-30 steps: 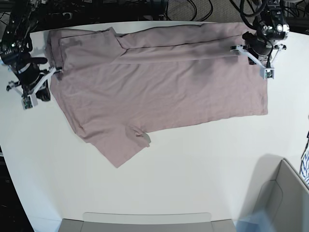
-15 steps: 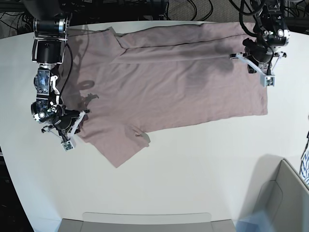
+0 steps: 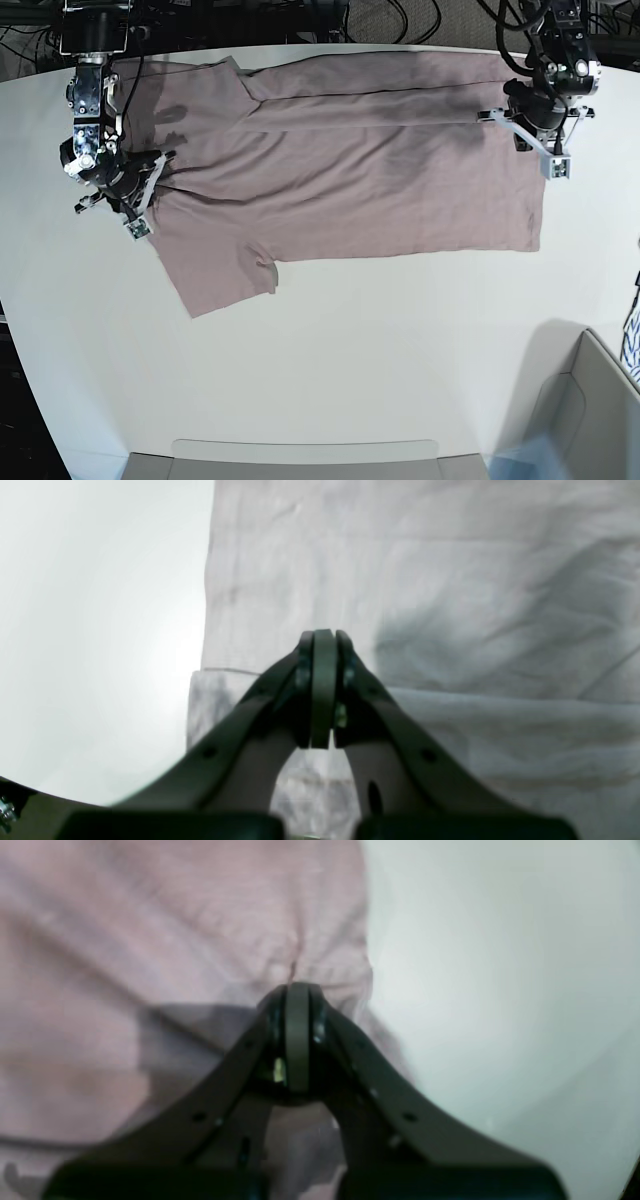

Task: Fold the T-shirt properly
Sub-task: 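Move both grippers to the hem-side corners of the shirt, then grasp the hem corners with both grippers, then lift the hem and fold it over toward the collar with both grippers, then lower the folded hem onto the shirt and open both grippers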

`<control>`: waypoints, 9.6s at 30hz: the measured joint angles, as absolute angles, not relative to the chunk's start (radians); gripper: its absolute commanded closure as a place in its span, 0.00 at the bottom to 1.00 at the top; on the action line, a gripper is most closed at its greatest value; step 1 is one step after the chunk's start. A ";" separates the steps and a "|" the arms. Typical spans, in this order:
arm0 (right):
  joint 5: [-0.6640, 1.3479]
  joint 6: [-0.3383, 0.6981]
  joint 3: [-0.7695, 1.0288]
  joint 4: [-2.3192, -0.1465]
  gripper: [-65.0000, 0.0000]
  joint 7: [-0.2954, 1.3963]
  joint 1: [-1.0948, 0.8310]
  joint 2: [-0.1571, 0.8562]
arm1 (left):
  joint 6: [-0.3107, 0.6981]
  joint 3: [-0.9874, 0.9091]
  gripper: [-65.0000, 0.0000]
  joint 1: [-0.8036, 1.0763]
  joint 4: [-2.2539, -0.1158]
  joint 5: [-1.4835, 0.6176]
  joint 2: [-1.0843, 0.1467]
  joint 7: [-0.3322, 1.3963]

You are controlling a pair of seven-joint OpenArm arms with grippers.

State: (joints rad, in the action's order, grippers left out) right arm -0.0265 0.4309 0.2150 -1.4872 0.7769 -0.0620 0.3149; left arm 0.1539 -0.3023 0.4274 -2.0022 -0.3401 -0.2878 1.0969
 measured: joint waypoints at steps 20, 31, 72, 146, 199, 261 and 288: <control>0.121 0.449 0.251 -1.068 0.60 0.764 0.408 0.283 | 0.154 -0.300 1.00 0.399 -1.996 -0.340 -0.288 1.097; 0.135 0.445 0.141 -0.690 0.60 0.532 0.513 0.286 | 0.154 -0.300 1.00 0.395 -1.996 -0.341 -0.263 1.096; 0.312 0.487 0.085 -0.707 0.60 0.575 0.482 0.282 | 0.162 0.066 0.72 -0.269 -1.017 -0.618 -0.623 0.828; 0.274 0.471 -0.046 -0.691 1.00 0.576 0.633 0.293 | 0.319 -0.080 1.00 -0.286 -0.915 -0.683 -0.545 0.747; 0.284 0.474 0.326 -1.625 1.00 1.151 0.127 0.324 | 0.331 -0.316 1.00 0.109 -1.561 -0.690 -0.538 1.066; 0.285 0.614 0.421 -1.972 0.65 1.316 -0.262 0.279 | 0.330 -0.353 0.73 0.373 -1.878 -0.691 -0.476 1.054; 0.284 0.614 0.409 -1.834 0.66 1.237 -0.252 0.313 | 0.331 -0.157 0.72 0.260 -1.451 -0.709 -0.580 0.853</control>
State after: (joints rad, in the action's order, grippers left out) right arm 0.2840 0.6144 0.4091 -1.8343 1.2369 -0.2520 0.3126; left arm 0.3313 -0.1574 0.2596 -1.4506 -0.7090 -0.5797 0.8528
